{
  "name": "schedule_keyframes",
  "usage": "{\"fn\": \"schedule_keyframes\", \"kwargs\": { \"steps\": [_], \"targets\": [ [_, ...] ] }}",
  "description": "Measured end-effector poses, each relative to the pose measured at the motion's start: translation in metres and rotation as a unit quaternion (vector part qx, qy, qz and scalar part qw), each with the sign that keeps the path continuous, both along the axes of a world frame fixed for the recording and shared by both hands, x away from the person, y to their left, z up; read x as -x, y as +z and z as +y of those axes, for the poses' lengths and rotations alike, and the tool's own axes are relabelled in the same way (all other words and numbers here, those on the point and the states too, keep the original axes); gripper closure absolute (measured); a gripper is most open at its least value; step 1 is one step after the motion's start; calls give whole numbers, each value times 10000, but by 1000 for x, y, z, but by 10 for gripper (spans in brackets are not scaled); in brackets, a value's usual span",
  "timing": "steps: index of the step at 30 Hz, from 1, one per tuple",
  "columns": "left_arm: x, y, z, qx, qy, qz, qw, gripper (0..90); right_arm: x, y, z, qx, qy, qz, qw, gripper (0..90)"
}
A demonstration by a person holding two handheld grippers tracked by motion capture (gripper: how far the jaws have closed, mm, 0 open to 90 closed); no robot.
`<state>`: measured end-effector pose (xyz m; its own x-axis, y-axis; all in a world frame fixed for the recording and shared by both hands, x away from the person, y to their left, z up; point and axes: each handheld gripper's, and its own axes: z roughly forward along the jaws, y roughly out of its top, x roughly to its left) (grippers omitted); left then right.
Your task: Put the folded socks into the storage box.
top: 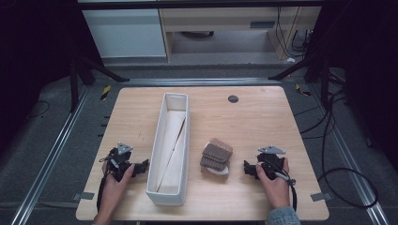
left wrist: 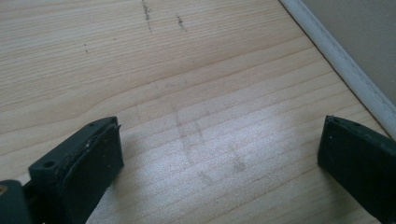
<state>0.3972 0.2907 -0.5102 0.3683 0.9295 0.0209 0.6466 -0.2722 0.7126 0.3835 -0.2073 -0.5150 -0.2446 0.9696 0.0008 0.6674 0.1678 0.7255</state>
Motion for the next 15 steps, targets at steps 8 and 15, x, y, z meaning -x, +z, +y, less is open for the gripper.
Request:
{"fn": "schedule_keyframes", "kwargs": {
  "steps": [8,15],
  "targets": [
    [1,0,0,-3,-14,2,10000,0,1,0,-1,3,69,-4,10000,7],
    [1,0,0,-2,-13,2,10000,0,9,14,-1,8,274,-65,9996,67]
  ]
}}
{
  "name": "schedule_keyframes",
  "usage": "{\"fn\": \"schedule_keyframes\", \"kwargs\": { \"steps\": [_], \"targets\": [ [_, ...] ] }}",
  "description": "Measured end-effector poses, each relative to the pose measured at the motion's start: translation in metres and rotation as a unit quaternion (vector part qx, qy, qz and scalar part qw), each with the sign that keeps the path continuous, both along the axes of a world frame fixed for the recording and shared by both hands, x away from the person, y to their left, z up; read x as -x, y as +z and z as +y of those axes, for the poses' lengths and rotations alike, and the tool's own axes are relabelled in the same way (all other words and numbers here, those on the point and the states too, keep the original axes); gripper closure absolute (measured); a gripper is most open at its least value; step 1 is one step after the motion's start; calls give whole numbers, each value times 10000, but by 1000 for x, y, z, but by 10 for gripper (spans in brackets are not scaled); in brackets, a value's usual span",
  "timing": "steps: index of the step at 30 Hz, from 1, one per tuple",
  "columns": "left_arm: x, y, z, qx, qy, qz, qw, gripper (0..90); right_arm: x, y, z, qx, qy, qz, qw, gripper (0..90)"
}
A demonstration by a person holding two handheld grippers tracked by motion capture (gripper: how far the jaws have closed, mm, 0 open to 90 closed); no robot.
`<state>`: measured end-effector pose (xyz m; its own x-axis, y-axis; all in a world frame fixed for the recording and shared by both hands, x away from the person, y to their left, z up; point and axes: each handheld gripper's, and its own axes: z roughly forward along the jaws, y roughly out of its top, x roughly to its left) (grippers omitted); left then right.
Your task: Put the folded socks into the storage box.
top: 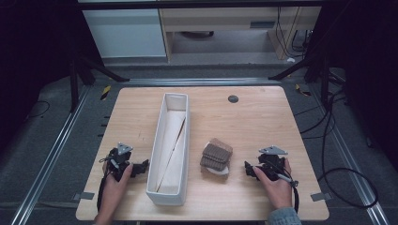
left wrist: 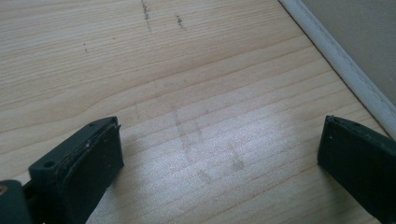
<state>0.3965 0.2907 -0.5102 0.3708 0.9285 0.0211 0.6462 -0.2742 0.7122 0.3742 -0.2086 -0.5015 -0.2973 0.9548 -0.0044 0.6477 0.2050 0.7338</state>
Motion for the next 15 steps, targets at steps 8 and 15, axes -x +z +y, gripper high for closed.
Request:
{"fn": "schedule_keyframes", "kwargs": {
  "steps": [8,15],
  "targets": [
    [0,0,0,-3,5,0,10000,0,26,44,23,103,663,-227,9975,108],
    [0,0,0,-3,5,-1,10000,0,32,70,42,404,1263,-98,9911,105]
  ]
}}
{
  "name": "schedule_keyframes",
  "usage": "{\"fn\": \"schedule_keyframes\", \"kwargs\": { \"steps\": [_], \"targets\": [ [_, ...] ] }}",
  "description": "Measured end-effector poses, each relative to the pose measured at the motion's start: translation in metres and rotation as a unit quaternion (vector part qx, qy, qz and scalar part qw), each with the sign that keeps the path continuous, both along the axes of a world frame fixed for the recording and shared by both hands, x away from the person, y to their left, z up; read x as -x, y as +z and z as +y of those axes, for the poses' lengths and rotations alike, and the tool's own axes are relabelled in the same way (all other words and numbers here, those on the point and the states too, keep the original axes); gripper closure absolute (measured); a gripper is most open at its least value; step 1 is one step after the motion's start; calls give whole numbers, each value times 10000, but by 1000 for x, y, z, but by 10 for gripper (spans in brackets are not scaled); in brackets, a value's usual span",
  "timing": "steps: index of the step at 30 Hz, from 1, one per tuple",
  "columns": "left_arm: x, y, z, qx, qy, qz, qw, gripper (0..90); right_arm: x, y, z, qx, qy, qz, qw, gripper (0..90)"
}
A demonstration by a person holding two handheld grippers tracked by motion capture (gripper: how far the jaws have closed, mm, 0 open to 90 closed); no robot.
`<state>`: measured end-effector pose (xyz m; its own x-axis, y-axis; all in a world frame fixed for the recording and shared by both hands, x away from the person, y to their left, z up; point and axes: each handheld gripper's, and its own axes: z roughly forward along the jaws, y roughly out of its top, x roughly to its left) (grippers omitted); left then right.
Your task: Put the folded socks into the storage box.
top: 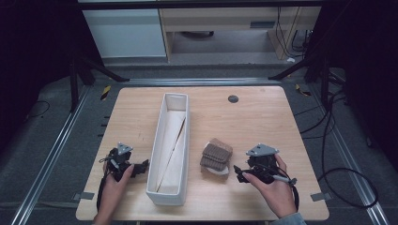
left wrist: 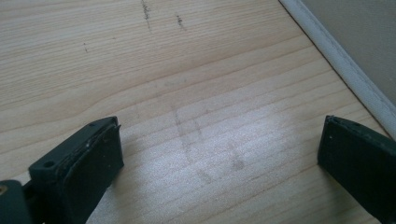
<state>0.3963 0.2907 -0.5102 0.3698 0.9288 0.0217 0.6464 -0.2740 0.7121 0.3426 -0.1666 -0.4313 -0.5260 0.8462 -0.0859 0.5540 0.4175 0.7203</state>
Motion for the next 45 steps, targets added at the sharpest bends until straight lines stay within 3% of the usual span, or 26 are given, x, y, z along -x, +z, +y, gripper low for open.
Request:
{"fn": "schedule_keyframes", "kwargs": {
  "steps": [11,18,30,45],
  "targets": [
    [0,0,0,1,0,1,10000,0,-5,37,15,293,474,97,9984,70],
    [0,0,0,0,3,2,10000,0,-11,59,32,578,983,193,9933,139],
    [0,0,0,-2,1,1,10000,0,-20,73,50,755,1288,293,9883,128],
    [0,0,0,0,2,1,10000,0,-25,68,62,860,1527,416,9836,127]
  ]
}}
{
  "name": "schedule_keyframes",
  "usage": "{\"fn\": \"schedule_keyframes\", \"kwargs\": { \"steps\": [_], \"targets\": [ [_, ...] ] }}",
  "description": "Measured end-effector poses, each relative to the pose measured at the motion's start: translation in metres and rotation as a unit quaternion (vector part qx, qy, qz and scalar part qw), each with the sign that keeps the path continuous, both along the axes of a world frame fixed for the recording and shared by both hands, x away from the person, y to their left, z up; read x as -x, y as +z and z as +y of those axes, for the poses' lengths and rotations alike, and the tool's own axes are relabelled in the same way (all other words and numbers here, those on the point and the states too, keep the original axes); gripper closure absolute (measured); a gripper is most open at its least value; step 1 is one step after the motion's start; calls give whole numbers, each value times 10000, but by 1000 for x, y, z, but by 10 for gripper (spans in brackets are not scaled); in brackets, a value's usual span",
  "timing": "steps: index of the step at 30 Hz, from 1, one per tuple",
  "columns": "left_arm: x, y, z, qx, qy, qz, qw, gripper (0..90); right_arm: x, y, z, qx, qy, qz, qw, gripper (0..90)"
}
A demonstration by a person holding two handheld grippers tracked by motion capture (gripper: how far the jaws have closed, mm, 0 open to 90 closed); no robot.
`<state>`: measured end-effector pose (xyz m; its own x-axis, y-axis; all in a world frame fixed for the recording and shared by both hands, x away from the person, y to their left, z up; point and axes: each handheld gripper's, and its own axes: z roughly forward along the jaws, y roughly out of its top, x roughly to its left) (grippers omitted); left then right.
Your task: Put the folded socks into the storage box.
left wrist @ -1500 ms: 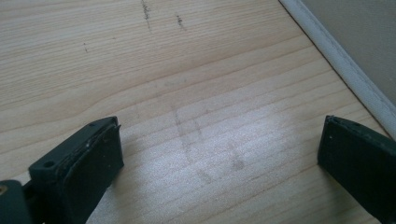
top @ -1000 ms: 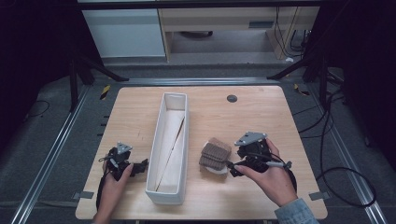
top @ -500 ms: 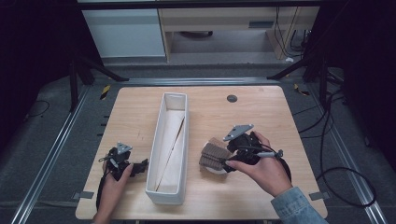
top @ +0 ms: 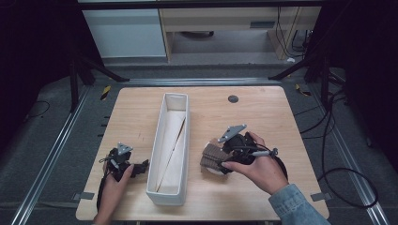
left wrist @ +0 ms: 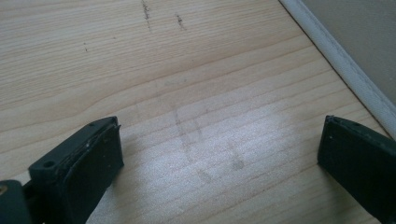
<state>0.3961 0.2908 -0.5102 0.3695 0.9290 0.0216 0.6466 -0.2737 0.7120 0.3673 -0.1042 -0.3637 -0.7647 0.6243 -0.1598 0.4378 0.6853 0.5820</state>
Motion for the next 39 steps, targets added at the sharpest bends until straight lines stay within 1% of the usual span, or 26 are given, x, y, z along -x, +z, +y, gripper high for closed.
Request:
{"fn": "schedule_keyframes", "kwargs": {
  "steps": [6,15,16,18,19,21,26,33,39],
  "targets": [
    [0,0,0,-3,-1,1,10000,0,-2,-6,5,63,78,94,9999,140],
    [0,0,0,-1,0,-1,10000,0,-8,-24,15,72,217,235,9995,143],
    [0,0,0,-1,0,-1,10000,0,-8,-24,15,72,217,235,9995,143],
    [0,0,0,-1,1,0,10000,0,-11,-31,17,60,233,302,9993,137],
    [0,0,0,-1,1,0,10000,0,-11,-31,17,60,233,302,9993,137],
    [0,0,0,-1,1,-1,10000,0,-14,-40,18,65,229,358,9991,128],
    [0,0,0,-1,0,0,10000,0,-19,-50,20,45,243,414,9988,122],
    [0,0,0,-2,0,-1,10000,0,-24,-58,24,55,275,469,9985,124],
    [0,0,0,0,0,0,10000,0,-26,-66,27,147,316,543,9979,130]
  ]
}}
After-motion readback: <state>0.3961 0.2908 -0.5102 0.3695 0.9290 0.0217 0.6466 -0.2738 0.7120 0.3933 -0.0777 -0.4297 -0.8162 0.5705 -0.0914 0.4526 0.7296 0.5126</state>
